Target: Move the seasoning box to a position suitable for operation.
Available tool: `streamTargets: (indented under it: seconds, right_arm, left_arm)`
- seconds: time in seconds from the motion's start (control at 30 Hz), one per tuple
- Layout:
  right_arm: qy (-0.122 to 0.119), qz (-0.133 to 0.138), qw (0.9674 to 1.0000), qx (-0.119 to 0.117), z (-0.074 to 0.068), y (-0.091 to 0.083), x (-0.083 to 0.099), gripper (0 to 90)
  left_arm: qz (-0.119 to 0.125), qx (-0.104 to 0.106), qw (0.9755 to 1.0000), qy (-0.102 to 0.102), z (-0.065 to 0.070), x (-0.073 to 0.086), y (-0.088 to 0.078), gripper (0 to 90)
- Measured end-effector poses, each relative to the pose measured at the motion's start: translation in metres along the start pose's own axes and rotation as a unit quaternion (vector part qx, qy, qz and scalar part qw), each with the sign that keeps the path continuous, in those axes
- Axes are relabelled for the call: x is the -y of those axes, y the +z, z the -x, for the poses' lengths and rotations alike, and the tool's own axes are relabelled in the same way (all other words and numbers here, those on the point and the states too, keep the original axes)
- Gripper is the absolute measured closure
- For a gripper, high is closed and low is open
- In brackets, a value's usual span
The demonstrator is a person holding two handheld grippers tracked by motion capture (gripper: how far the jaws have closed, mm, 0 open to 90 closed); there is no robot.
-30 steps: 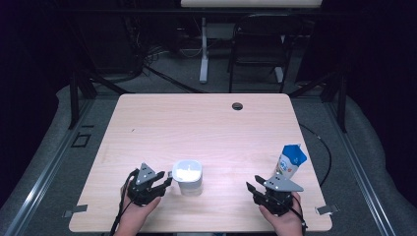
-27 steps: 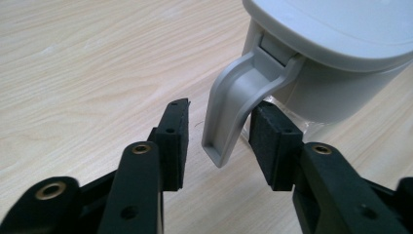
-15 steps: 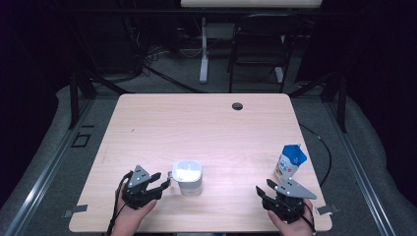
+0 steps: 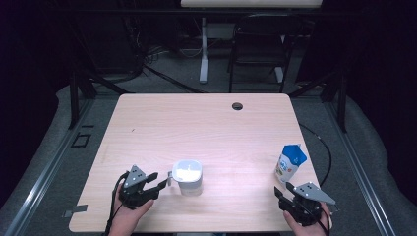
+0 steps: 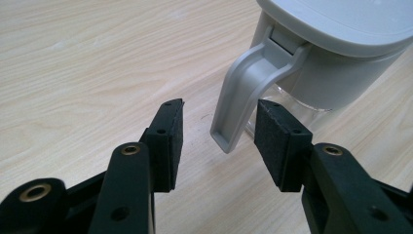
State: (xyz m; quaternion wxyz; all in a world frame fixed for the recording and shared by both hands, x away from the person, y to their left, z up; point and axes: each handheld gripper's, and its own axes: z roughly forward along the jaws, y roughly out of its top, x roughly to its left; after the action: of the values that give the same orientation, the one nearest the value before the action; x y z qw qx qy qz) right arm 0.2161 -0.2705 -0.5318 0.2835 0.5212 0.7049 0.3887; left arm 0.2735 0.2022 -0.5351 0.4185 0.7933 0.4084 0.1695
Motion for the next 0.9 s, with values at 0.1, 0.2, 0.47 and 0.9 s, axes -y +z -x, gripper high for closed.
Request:
streamTargets:
  seconds: [0.1, 0.2, 0.47, 0.9]
  right_arm:
    - [0.006, 0.001, 0.9999, 0.011, 0.004, 0.001, 0.001, 51.9]
    - [0.014, 0.004, 0.9995, 0.026, 0.009, 0.002, 0.000, 48.2]
    - [0.021, -0.003, 0.9990, 0.039, 0.014, 0.014, 0.001, 40.9]
    - [0.032, -0.002, 0.9979, 0.057, 0.021, 0.030, -0.005, 36.0]
  left_arm:
    - [0.005, -0.003, 1.0000, -0.005, -0.002, 0.001, -0.001, 54.2]
    - [0.004, -0.006, 1.0000, -0.003, -0.005, 0.001, -0.001, 54.2]
    - [0.002, -0.008, 0.9999, -0.010, -0.010, 0.003, 0.000, 54.1]
    - [0.000, -0.009, 0.9998, -0.016, -0.014, 0.004, 0.001, 53.8]
